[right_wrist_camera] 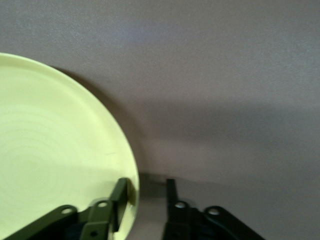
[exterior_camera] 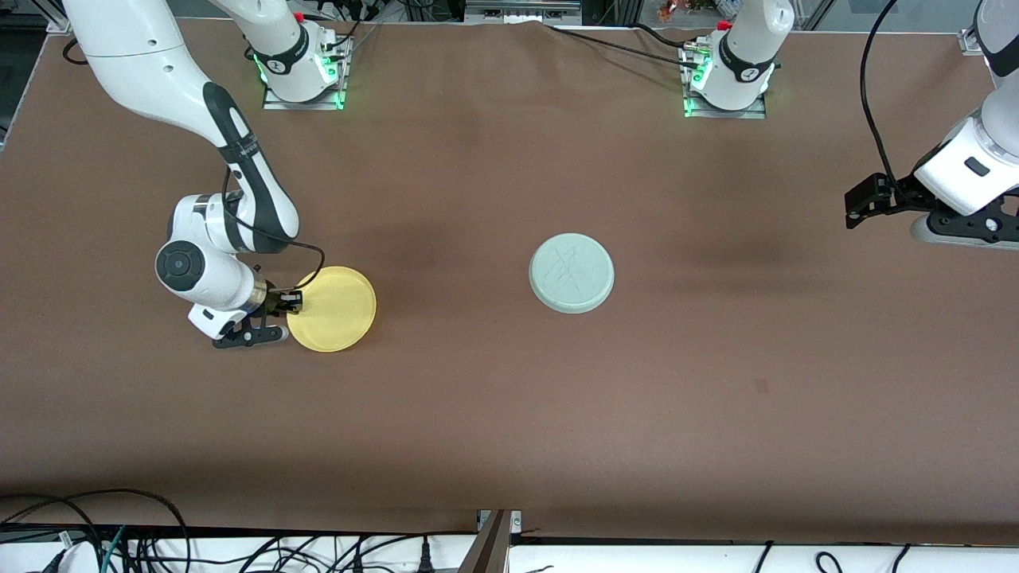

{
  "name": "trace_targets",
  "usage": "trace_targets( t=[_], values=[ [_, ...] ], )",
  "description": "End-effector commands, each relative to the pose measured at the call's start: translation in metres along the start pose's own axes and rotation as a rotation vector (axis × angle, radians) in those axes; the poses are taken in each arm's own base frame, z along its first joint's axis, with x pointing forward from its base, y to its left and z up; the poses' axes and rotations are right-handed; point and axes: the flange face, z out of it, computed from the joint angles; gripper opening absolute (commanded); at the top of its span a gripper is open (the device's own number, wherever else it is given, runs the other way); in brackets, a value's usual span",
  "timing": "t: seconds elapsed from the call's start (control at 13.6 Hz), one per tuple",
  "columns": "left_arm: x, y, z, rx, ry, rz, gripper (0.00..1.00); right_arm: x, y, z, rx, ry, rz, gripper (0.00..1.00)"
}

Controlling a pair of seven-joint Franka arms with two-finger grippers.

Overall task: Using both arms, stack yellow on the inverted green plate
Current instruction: 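Carry the yellow plate with the right gripper toward the green plate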

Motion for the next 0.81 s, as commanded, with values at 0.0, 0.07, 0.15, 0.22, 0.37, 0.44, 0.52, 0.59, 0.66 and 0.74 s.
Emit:
trace_targets(
  t=[0.0,0.07,0.15,0.22,0.37,0.44,0.52,0.59,0.66,0.74],
  values=[
    [-0.001,0.002,-0.001,-0.027,0.012,0.007,1.0,-0.006,-0.004,-0.02,0.019,0.002,0.018,0.0],
    [-0.001,0.002,-0.001,-0.025,0.011,0.006,1.0,-0.006,-0.005,-0.032,0.042,-0.013,0.034,0.0],
    [0.0,0.001,-0.002,-0.025,0.016,0.006,1.0,-0.004,-0.007,-0.047,0.072,-0.032,0.053,0.0],
    [0.002,0.002,-0.005,-0.024,0.024,0.007,1.0,-0.002,-0.011,-0.064,0.109,-0.06,0.069,0.0],
    [0.002,0.002,-0.004,-0.024,0.022,0.007,1.0,0.003,-0.036,-0.099,0.184,-0.098,0.065,0.0],
    [0.003,0.002,-0.004,-0.024,0.022,0.007,1.0,0.001,-0.048,-0.109,0.219,-0.103,0.101,0.0],
    [0.003,0.002,-0.005,-0.024,0.024,0.007,1.0,-0.002,-0.072,-0.117,0.24,-0.106,0.106,0.0],
    [0.003,0.001,-0.004,-0.026,0.021,0.008,1.0,-0.004,-0.096,-0.121,0.249,-0.106,0.124,0.0],
    [0.003,0.001,-0.003,-0.026,0.019,0.008,1.0,-0.006,-0.12,-0.124,0.257,-0.112,0.158,0.0],
    [0.003,0.001,-0.004,-0.026,0.021,0.008,1.0,-0.01,-0.151,-0.128,0.27,-0.113,0.181,0.0]
  ],
)
